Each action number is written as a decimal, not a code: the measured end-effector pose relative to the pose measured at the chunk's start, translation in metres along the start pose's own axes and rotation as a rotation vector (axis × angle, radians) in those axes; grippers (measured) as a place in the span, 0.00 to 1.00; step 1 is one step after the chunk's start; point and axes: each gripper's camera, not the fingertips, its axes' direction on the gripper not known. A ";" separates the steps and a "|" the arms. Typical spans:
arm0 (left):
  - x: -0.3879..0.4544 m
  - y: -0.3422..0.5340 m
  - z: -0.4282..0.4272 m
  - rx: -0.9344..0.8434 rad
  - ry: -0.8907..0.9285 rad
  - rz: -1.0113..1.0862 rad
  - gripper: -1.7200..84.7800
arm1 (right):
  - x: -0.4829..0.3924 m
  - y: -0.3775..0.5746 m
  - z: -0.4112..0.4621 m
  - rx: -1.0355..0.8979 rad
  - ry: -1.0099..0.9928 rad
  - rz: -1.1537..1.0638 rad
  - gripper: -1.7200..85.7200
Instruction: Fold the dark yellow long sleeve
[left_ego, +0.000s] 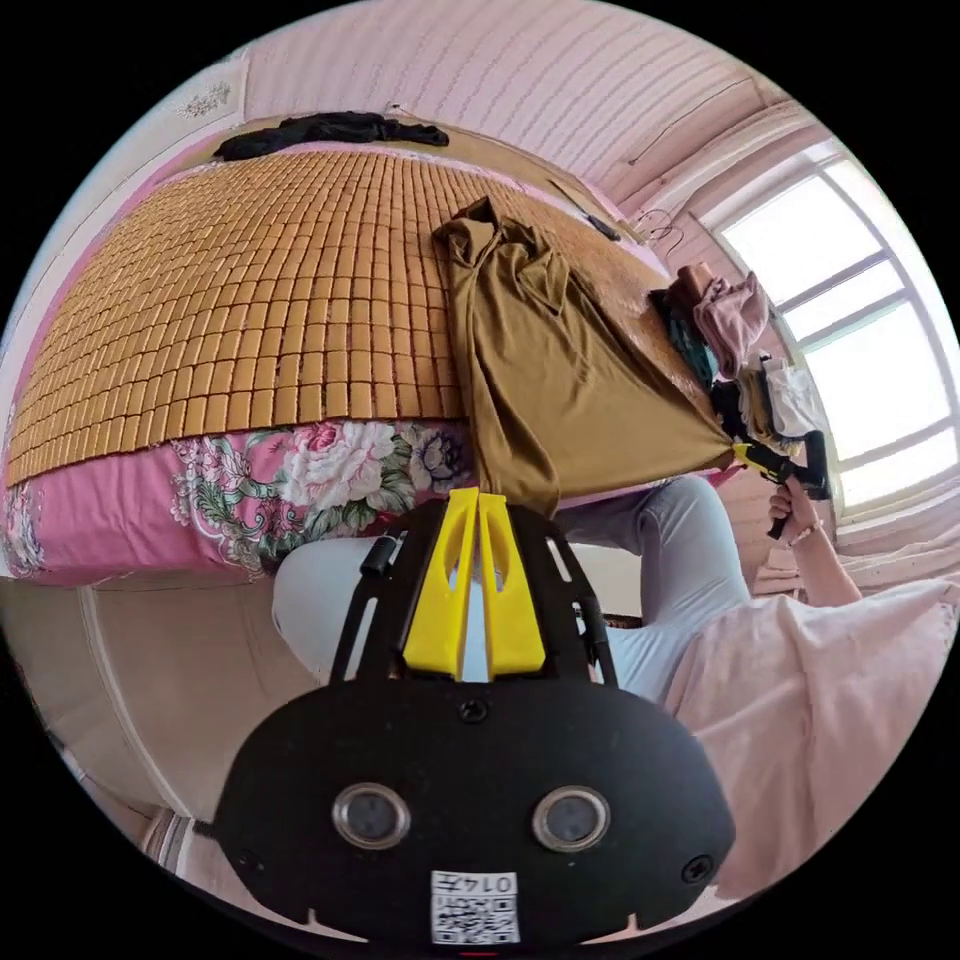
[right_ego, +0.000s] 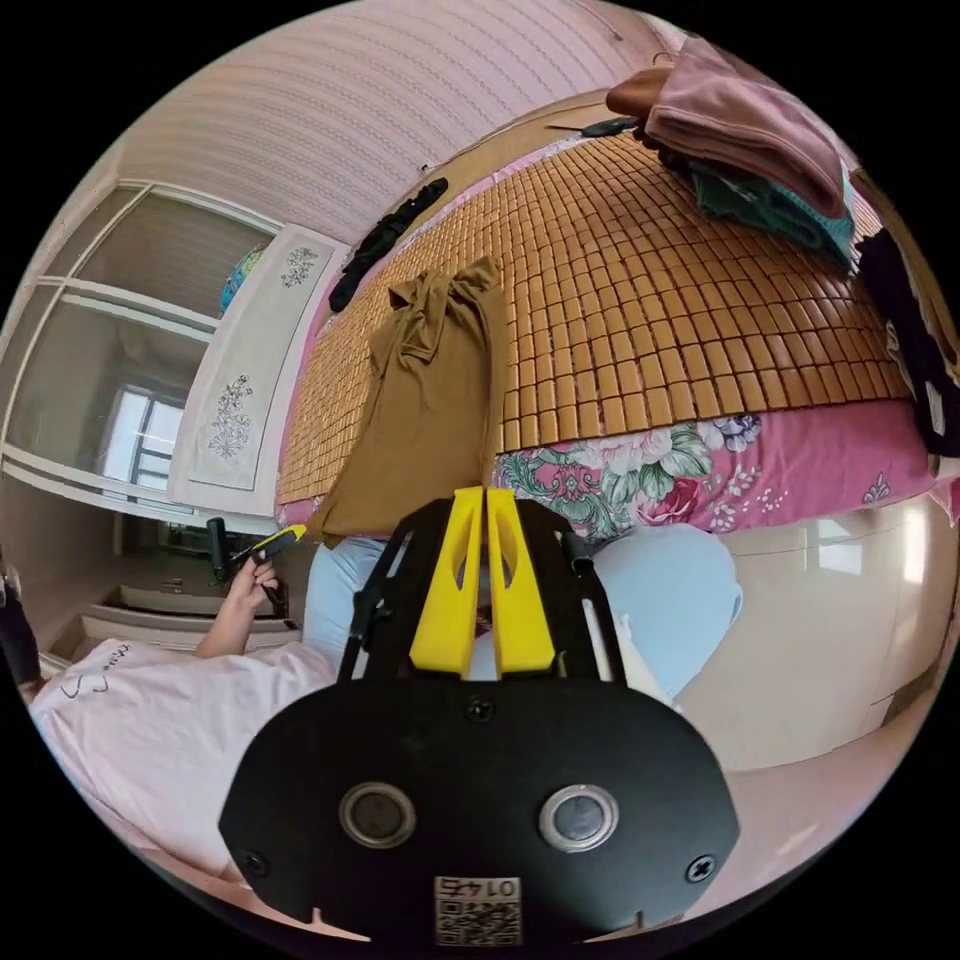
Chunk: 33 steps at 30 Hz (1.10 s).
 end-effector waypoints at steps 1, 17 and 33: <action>0.002 0.003 -0.012 0.037 0.029 0.003 0.01 | 0.000 0.003 -0.006 0.021 -0.026 -0.008 0.02; 0.097 0.062 -0.394 0.969 0.325 0.398 0.01 | -0.160 0.029 -0.263 0.616 -0.571 -0.789 0.02; 0.086 -0.139 -0.464 0.944 0.085 0.172 0.01 | -0.261 -0.196 -0.234 0.478 -0.371 -0.620 0.02</action>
